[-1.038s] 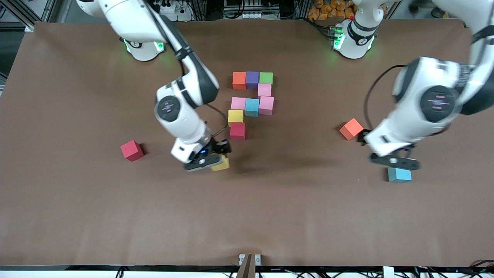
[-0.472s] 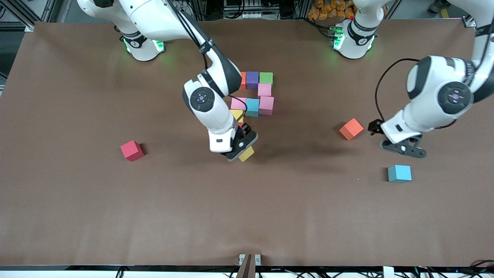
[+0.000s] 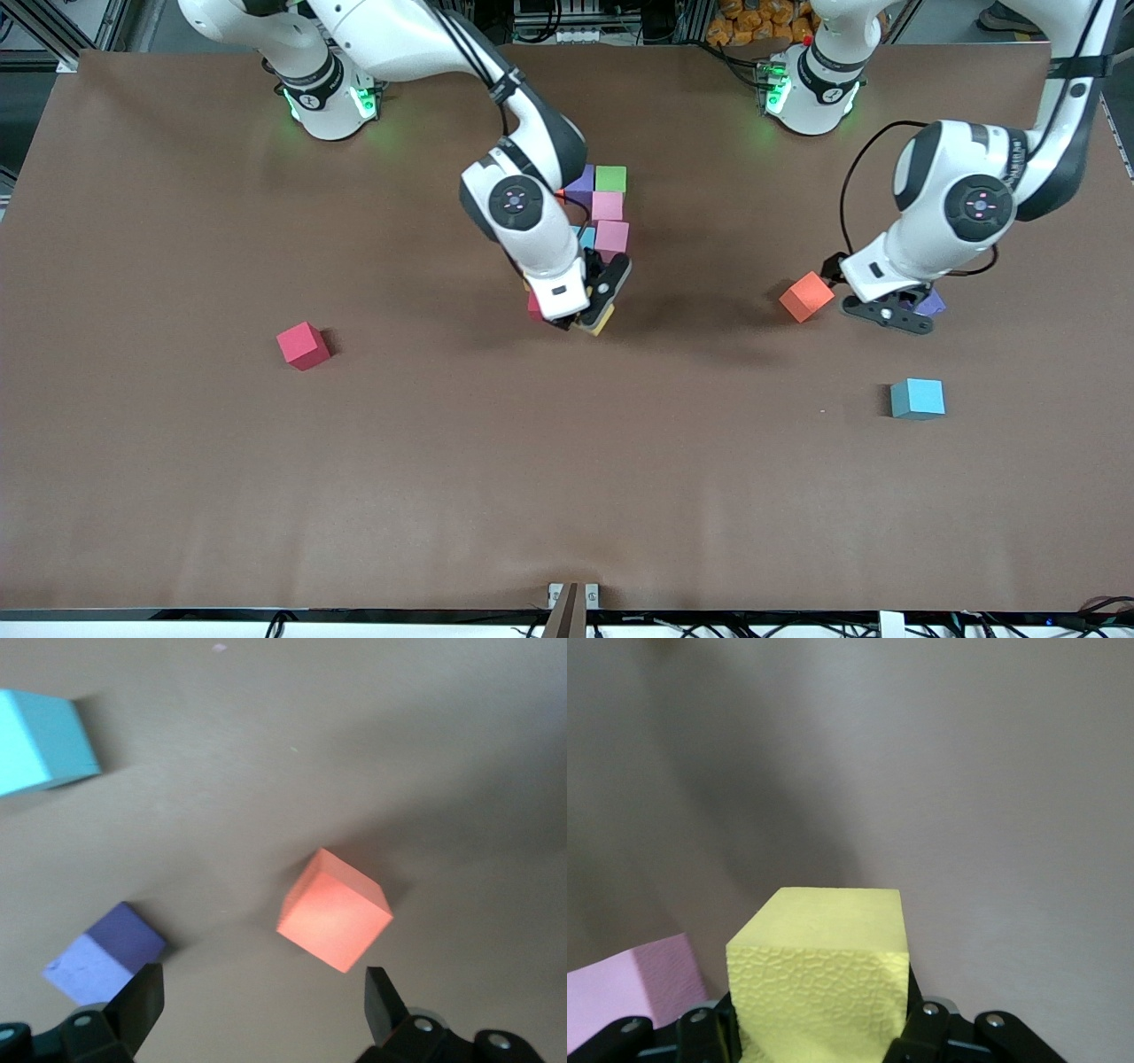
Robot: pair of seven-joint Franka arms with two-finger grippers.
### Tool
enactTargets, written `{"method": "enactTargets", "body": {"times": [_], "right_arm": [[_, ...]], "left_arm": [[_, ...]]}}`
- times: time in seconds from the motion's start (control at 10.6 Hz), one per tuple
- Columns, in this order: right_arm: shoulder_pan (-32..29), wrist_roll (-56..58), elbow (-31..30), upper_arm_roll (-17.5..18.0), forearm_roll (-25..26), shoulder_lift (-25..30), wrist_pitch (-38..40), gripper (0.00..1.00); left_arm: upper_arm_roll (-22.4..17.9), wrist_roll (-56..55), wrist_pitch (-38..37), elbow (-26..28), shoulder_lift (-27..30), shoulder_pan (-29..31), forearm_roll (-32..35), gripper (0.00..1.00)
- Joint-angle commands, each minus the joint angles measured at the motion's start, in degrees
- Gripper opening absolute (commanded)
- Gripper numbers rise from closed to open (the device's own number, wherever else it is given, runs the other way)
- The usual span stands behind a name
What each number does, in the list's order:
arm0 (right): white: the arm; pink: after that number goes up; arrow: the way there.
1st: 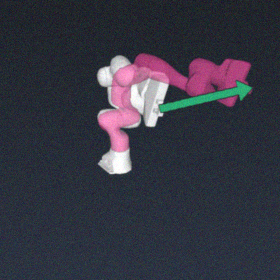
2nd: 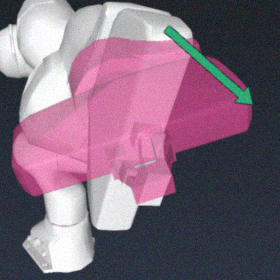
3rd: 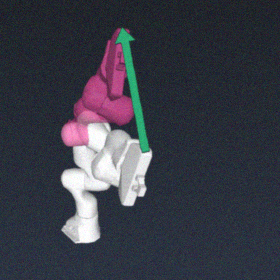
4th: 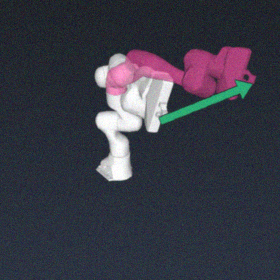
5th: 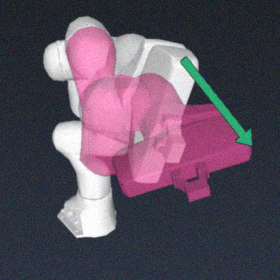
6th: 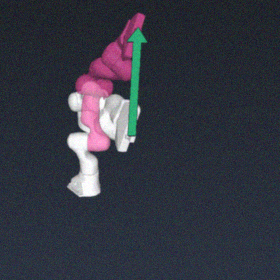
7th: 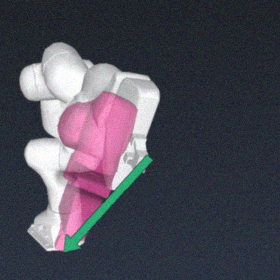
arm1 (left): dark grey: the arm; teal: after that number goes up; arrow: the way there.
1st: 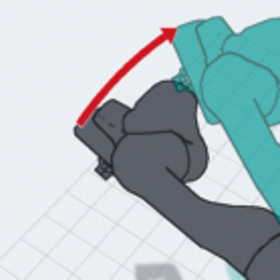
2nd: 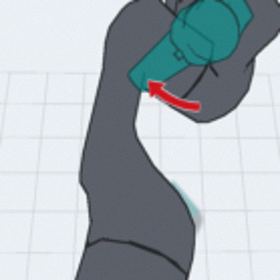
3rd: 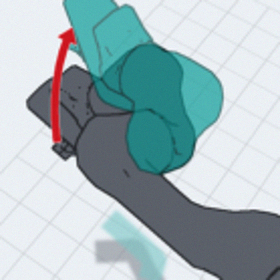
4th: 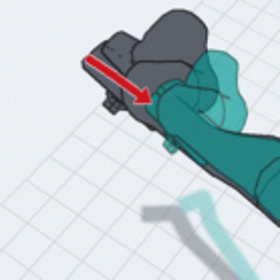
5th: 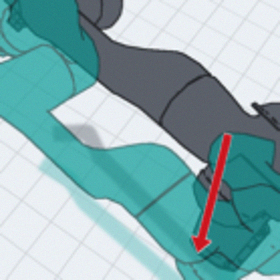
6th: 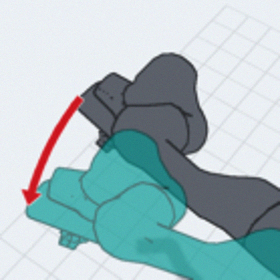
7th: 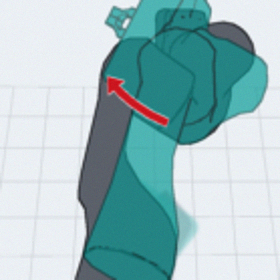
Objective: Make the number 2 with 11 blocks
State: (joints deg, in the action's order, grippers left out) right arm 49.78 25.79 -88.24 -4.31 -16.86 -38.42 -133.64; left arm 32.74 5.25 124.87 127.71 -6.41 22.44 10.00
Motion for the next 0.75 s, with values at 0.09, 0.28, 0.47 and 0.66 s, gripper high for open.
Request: {"method": "enactTargets", "body": {"times": [0.09, 0.28, 0.47, 0.66], "right_arm": [[1.46, 6.81, 0.70, -0.26, 2.95, -1.13, 3.21, 0.35], [1.54, 9.97, 0.87, -0.17, 5.60, -2.09, 3.21, 0.35], [1.28, 16.80, 0.96, 0.00, 5.87, -3.14, 2.51, 0.35], [1.37, 17.98, 1.14, 0.09, 6.13, -3.93, 2.33, 0.35]], "left_arm": [[1.01, 6.59, 10.62, 7.62, 2.28, 1.37, -1.30, 1.00], [1.27, 10.01, 11.36, 8.69, 1.14, 1.99, -1.21, 1.00], [1.27, 15.30, 13.37, 8.95, -0.53, 1.99, -1.21, 1.00], [1.18, 19.15, 14.69, 9.13, -2.55, 1.99, -0.86, 1.00]]}}
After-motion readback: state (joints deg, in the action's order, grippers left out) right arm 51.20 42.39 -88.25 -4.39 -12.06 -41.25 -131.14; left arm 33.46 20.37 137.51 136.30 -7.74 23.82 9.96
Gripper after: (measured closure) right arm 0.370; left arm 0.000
